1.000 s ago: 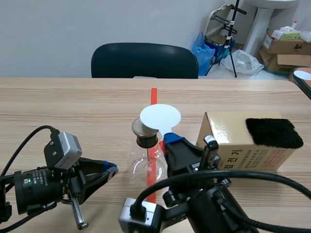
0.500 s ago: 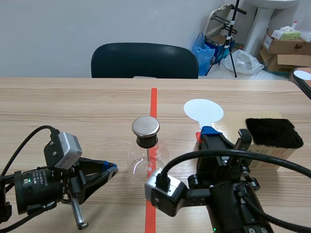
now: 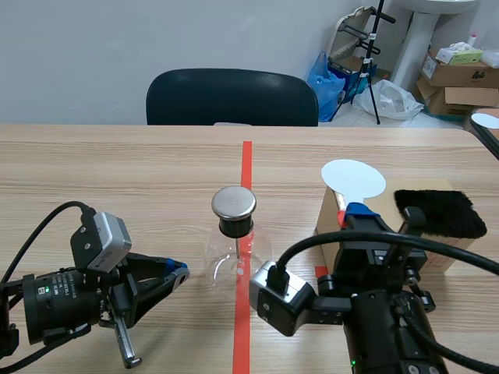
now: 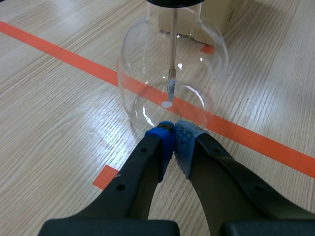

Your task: Do the electroscope experiment

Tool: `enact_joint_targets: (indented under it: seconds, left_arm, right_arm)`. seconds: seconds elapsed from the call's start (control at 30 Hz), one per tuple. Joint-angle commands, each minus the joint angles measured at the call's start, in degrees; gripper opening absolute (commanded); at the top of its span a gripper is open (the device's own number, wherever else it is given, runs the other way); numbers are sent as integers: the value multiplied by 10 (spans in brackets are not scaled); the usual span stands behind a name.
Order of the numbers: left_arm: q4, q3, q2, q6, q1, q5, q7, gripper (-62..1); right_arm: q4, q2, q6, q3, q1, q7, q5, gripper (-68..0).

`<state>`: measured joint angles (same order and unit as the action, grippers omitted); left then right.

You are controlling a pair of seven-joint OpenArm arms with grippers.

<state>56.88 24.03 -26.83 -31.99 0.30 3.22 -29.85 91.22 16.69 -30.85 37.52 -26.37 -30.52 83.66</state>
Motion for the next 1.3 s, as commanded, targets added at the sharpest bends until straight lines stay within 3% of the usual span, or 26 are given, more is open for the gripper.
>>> enact_joint_targets:
  seconds: [0.0,0.17,0.3,0.87,1.07,1.27]
  left_arm:
    - [11,-2,3,-3,-3,-6,-8,-580]
    - [11,-2,3,-3,-3,-6,-8,-580]
    - [11,-2,3,-3,-3,-6,-8,-580]
    - [11,-2,3,-3,-3,-6,-8,-580]
    - [11,-2,3,-3,-3,-6,-8,-580]
    - [11,-2,3,-3,-3,-6,-8,-580]
  right_arm:
    - [2,3,-7,-3,7,-2,0,-667]
    - [2,3,-7,-3,7,6,0,-667]
    - [2,3,-7,-3,7,42,0,-667]
    - [2,3,-7,-3,7,273,0,-667]
    - [2,3,-7,-3,7,311,0,-667]
    - [2,3,-7,-3,7,316,0,-667]
